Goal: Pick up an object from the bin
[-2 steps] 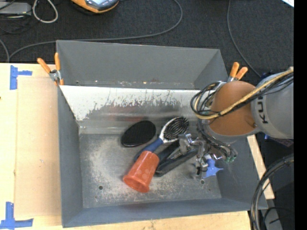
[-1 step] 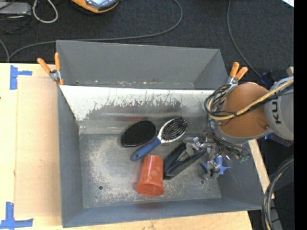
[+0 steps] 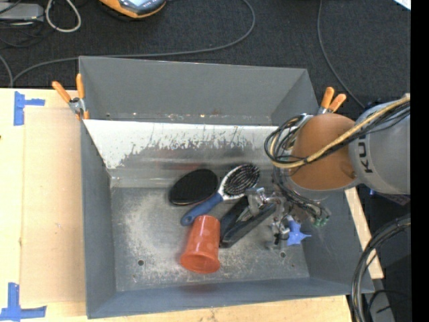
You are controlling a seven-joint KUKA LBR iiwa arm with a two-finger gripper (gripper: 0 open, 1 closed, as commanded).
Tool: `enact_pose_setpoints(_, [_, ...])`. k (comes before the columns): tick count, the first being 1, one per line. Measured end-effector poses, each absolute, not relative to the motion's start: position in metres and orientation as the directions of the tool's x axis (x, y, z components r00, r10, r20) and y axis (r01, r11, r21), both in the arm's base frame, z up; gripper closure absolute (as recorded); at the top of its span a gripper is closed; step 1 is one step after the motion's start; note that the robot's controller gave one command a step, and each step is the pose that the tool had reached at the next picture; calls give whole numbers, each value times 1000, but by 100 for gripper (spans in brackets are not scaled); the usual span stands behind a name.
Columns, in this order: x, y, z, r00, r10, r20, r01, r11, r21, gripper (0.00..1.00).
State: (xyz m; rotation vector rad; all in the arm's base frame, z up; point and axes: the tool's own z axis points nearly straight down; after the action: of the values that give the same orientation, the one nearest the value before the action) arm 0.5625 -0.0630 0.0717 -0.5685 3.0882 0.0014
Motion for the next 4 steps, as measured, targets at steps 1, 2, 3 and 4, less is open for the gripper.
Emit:
enact_pose_setpoints(1, [550,-115,73,-894,-448,-7,-448,894,-1,100])
enact_pose_setpoints(2, [550,-115,73,-894,-448,-7,-448,894,-1,100])
enact_pose_setpoints(3, [545,-114,78,-906,-424,-6,-424,906,1,100])
enact_pose_setpoints(4, [548,-116,173,-908,-419,-2,-419,908,4,100])
